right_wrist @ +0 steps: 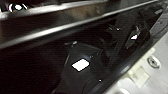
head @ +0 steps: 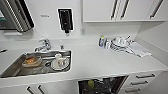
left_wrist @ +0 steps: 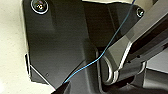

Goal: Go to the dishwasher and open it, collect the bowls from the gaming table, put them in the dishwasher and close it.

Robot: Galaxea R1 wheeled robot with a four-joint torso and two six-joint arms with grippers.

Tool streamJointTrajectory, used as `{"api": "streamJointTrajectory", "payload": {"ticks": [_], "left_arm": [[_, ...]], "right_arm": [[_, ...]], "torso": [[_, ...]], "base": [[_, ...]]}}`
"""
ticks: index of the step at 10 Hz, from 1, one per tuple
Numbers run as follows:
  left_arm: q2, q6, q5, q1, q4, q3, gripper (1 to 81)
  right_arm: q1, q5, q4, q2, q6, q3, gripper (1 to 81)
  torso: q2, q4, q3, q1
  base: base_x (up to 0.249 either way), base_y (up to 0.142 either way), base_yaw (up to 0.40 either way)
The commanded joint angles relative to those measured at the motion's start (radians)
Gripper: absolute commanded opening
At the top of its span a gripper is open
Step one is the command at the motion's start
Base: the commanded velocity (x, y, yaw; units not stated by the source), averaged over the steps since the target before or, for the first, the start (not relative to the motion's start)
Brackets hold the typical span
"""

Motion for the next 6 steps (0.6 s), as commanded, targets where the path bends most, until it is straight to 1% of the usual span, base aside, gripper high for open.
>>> {"api": "streamJointTrajectory", "payload": {"ticks": [1, 2, 3, 5, 6], "left_arm": [[-0.012, -0.001, 0.047, 0.002, 0.002, 0.003, 81.1], [-0.011, -0.001, 0.047, 0.002, 0.003, 0.004, 81.1], [-0.011, -0.001, 0.047, 0.002, 0.005, 0.003, 81.1], [-0.009, -0.001, 0.047, 0.002, 0.002, 0.003, 81.1], [-0.009, -0.001, 0.047, 0.002, 0.002, 0.004, 81.1]], "right_arm": [[0.162, 0.025, 0.083, -0.067, 0.016, 0.077, 81.1], [0.188, 0.031, 0.097, -0.084, 0.021, 0.1, 81.1], [0.217, 0.034, 0.106, -0.108, 0.036, 0.147, 81.1], [0.263, 0.042, 0.103, -0.136, 0.088, 0.219, 81.1], [0.269, 0.066, 0.101, -0.148, 0.093, 0.261, 81.1]], "torso": [[0.0, 0.0, 0.0, 0.0], [0.0, 0.0, 0.0, 0.0], [0.0, 0.0, 0.0, 0.0], [0.0, 0.0, 0.0, 0.0], [0.0, 0.0, 0.0, 0.0]], "base": [[0.0, 0.0, 0.0], [0.0, 0.0, 0.0], [0.0, 0.0, 0.0], [0.0, 0.0, 0.0], [0.0, 0.0, 0.0]]}}
